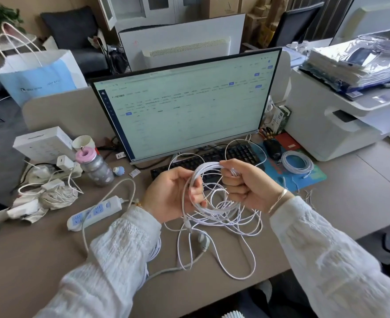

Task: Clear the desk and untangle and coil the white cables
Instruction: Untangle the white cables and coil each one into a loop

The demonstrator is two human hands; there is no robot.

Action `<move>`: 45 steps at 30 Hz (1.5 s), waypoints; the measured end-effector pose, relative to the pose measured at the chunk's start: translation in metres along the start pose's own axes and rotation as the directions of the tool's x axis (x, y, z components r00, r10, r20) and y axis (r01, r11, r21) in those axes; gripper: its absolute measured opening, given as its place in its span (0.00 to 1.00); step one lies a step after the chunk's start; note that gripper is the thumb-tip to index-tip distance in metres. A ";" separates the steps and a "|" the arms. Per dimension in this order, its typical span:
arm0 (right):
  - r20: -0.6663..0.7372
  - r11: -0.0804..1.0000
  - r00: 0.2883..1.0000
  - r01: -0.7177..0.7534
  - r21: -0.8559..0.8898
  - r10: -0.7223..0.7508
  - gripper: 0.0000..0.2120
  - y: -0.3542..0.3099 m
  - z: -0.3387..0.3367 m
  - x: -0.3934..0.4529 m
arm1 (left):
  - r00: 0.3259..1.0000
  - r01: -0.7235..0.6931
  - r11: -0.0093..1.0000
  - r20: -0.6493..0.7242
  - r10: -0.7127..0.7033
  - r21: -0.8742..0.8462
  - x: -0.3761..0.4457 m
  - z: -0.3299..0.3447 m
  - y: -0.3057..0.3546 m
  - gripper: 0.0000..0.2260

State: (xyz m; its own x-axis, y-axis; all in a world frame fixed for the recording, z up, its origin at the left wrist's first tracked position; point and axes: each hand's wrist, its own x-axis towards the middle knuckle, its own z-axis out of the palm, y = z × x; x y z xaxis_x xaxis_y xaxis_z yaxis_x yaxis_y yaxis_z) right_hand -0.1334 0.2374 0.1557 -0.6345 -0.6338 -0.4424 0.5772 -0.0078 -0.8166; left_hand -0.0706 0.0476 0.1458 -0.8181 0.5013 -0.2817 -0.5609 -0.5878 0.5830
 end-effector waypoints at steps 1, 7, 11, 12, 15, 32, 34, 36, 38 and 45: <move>-0.012 1.000 1.000 0.003 -0.028 -0.003 0.20 0.000 0.003 0.000 | 0.999 0.036 0.999 0.026 -0.037 0.026 0.000 0.000 0.002 0.16; -0.020 0.991 0.991 0.129 -0.026 -0.130 0.18 -0.005 0.010 0.007 | 0.997 0.072 0.997 0.026 -0.072 -0.003 0.008 0.011 0.015 0.17; 0.030 0.957 0.993 0.103 0.270 -0.115 0.28 0.002 0.008 0.010 | 0.993 -0.110 0.985 -0.048 0.105 -0.136 0.010 0.022 0.022 0.17; 0.014 0.937 0.991 0.120 0.329 -0.131 0.29 0.006 0.008 0.011 | 0.987 -0.157 0.976 -0.070 0.148 -0.153 0.011 0.024 0.023 0.17; -0.076 0.859 0.984 0.179 0.480 -0.162 0.29 0.008 0.017 0.015 | 0.954 -0.264 0.959 -0.176 0.244 -0.104 0.016 0.026 0.020 0.16; 0.195 0.971 0.969 0.106 0.215 -0.149 0.20 -0.017 -0.001 -0.005 | 0.932 -0.239 0.971 -0.284 0.226 -0.012 0.005 0.013 0.037 0.18; 0.128 0.971 0.981 0.118 0.208 -0.146 0.22 -0.019 -0.002 -0.007 | 0.952 -0.180 0.982 -0.240 0.187 0.052 0.003 0.020 0.034 0.18; 0.059 0.979 0.989 0.123 0.163 -0.135 0.22 -0.023 -0.009 -0.009 | 0.970 -0.134 0.986 -0.191 0.151 0.096 0.005 0.027 0.027 0.19; 0.024 0.982 0.990 0.133 0.138 -0.138 0.20 -0.026 -0.011 -0.012 | 0.981 -0.119 0.990 -0.143 0.128 0.072 0.006 0.031 0.023 0.18; 0.033 0.953 0.970 0.228 0.201 -0.240 0.15 -0.029 -0.012 -0.011 | 0.974 -0.201 0.979 -0.113 0.197 -0.029 0.014 0.036 0.026 0.17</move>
State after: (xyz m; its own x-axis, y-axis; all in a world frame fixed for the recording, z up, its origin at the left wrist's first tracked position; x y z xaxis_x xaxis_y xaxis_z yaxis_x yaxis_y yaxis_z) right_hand -0.1492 0.2539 0.1804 -0.7368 -0.6389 -0.2211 0.5081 -0.3075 -0.8045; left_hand -0.0925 0.0624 0.1843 -0.9215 0.3006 -0.2459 -0.3882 -0.6950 0.6052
